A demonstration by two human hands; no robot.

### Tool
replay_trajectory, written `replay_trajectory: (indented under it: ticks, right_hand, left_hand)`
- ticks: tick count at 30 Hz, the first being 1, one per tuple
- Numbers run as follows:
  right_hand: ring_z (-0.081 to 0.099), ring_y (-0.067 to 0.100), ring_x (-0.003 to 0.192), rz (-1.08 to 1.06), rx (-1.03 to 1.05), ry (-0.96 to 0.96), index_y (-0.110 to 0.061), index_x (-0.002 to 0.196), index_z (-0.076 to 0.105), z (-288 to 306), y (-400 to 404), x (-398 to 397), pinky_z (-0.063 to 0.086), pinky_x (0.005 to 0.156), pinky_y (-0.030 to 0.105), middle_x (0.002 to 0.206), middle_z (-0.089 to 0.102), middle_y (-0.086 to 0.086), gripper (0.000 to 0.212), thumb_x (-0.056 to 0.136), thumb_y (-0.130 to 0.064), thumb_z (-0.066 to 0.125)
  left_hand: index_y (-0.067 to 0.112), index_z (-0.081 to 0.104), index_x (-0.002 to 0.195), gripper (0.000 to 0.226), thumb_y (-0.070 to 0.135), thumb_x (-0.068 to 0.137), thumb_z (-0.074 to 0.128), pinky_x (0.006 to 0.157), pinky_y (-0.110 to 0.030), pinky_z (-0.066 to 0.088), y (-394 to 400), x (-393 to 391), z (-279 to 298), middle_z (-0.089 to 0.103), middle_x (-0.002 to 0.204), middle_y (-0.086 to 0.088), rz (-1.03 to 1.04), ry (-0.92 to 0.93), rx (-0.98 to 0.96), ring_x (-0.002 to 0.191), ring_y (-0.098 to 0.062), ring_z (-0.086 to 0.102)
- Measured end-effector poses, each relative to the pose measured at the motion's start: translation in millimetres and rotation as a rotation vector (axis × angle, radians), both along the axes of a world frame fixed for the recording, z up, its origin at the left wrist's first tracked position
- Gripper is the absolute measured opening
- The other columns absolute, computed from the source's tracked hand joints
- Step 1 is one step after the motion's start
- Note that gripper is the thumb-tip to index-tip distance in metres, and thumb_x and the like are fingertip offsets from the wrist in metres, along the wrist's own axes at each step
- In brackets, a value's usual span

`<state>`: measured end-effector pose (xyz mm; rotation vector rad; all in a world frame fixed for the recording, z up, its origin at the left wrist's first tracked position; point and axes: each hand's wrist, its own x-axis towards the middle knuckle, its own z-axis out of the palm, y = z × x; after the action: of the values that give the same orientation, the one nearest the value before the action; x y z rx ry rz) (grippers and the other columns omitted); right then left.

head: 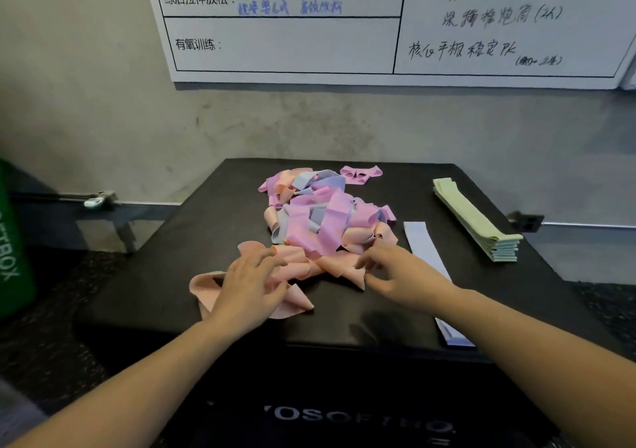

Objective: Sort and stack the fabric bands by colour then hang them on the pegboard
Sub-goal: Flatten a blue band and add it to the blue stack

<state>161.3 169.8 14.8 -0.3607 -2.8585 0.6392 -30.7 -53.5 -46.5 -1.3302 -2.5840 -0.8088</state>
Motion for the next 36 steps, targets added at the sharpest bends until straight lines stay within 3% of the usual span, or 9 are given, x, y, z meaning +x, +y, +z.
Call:
replay_trajectory:
  ticks: [4, 10, 14, 16, 20, 24, 28, 32, 36]
  right_hand:
    - [0.051, 0.009, 0.103, -0.028, 0.053, 0.128, -0.029, 0.116, 0.065, -0.9, 7.2, -24.2, 0.046, 0.087, 0.025, 0.109, 0.057, -0.017, 0.027, 0.091, -0.018, 0.062]
    - [0.049, 0.010, 0.110, -0.076, 0.152, 0.131, -0.026, 0.112, 0.067, 0.6, 38.4, -58.2, 0.043, 0.095, 0.031, 0.117, 0.064, -0.009, 0.025, 0.089, -0.019, 0.062]
    - [0.047, 0.009, 0.117, -0.085, 0.154, 0.090, -0.026, 0.124, 0.060, 2.5, 53.1, -80.3, 0.040, 0.097, 0.027, 0.127, 0.060, -0.010, 0.031, 0.093, -0.026, 0.059]
    - [0.050, 0.011, 0.117, -0.086, 0.167, 0.043, -0.027, 0.129, 0.055, -0.4, 59.0, -90.5, 0.041, 0.092, 0.026, 0.132, 0.059, -0.009, 0.035, 0.095, -0.032, 0.060]
    - [0.054, 0.019, 0.115, -0.039, 0.234, -0.052, -0.031, 0.132, 0.050, -9.3, 69.5, -102.4, 0.046, 0.090, 0.033, 0.128, 0.060, -0.007, 0.044, 0.091, -0.043, 0.059]
    - [0.047, 0.022, 0.119, -0.092, 0.254, -0.195, -0.036, 0.137, 0.042, -22.5, 85.2, -94.9, 0.045, 0.098, 0.041, 0.119, 0.065, -0.006, 0.045, 0.097, -0.057, 0.043]
    - [0.058, 0.024, 0.110, -0.176, 0.200, -0.114, -0.033, 0.143, 0.035, -27.5, 87.1, -92.5, 0.035, 0.095, 0.027, 0.114, 0.070, 0.001, 0.040, 0.106, -0.046, 0.036]
    - [0.063, 0.024, 0.094, -0.265, 0.386, -0.065, -0.042, 0.151, 0.018, -27.6, 79.5, -117.6, 0.038, 0.098, 0.041, 0.091, 0.072, -0.005, 0.056, 0.099, -0.045, 0.038]
    - [0.059, 0.023, 0.103, -0.232, 0.523, -0.179, -0.051, 0.150, 0.022, -27.2, 74.9, -141.6, 0.036, 0.092, 0.045, 0.106, 0.068, -0.007, 0.059, 0.094, -0.048, 0.043]
  left_hand:
    - [0.035, 0.064, 0.124, 0.048, 0.051, 0.081, 0.049, 0.106, -0.032, 0.032, 23.6, -5.6, -3.2, 0.054, 0.134, 0.012, -0.057, 0.041, 0.043, 0.126, -0.013, 0.049]
    - [0.031, 0.060, 0.125, 0.039, 0.044, 0.089, 0.054, 0.118, -0.039, 0.029, 75.9, -13.5, 1.5, 0.046, 0.150, 0.005, -0.187, 0.150, -0.002, 0.140, -0.019, 0.039]
    - [0.028, 0.042, 0.150, 0.056, 0.040, 0.096, 0.055, 0.126, -0.037, 0.011, 112.2, -22.6, 9.8, 0.030, 0.164, 0.006, -0.313, 0.197, -0.128, 0.153, -0.016, 0.019]
    - [0.027, 0.033, 0.156, 0.062, 0.041, 0.098, 0.051, 0.126, -0.038, 0.013, 124.0, -29.8, 8.3, 0.027, 0.165, 0.007, -0.333, 0.256, -0.227, 0.153, -0.016, 0.021]
    - [0.029, 0.061, 0.128, 0.045, 0.038, 0.090, 0.037, 0.097, -0.040, 0.044, 122.8, -46.6, -7.4, 0.064, 0.118, 0.004, -0.250, 0.288, -0.172, 0.111, -0.023, 0.061]
    - [0.031, 0.071, 0.119, 0.044, 0.040, 0.084, 0.045, 0.076, -0.038, 0.049, 111.5, -57.2, -21.7, 0.067, 0.098, 0.004, -0.142, 0.370, -0.043, 0.086, -0.025, 0.066]
    - [0.034, 0.063, 0.129, 0.044, 0.034, 0.092, 0.039, 0.078, -0.039, 0.046, 107.3, -55.6, -28.8, 0.067, 0.099, 0.007, -0.010, 0.363, 0.022, 0.087, -0.023, 0.064]
    - [0.030, 0.065, 0.131, 0.047, 0.037, 0.091, 0.040, 0.076, -0.037, 0.048, 107.9, -50.4, -34.1, 0.067, 0.095, 0.004, 0.054, 0.352, 0.019, 0.083, -0.024, 0.062]
    - [0.032, 0.063, 0.132, 0.049, 0.046, 0.091, 0.039, 0.077, -0.037, 0.049, 107.0, -50.4, -33.8, 0.065, 0.096, 0.002, 0.076, 0.283, -0.022, 0.086, -0.026, 0.061]
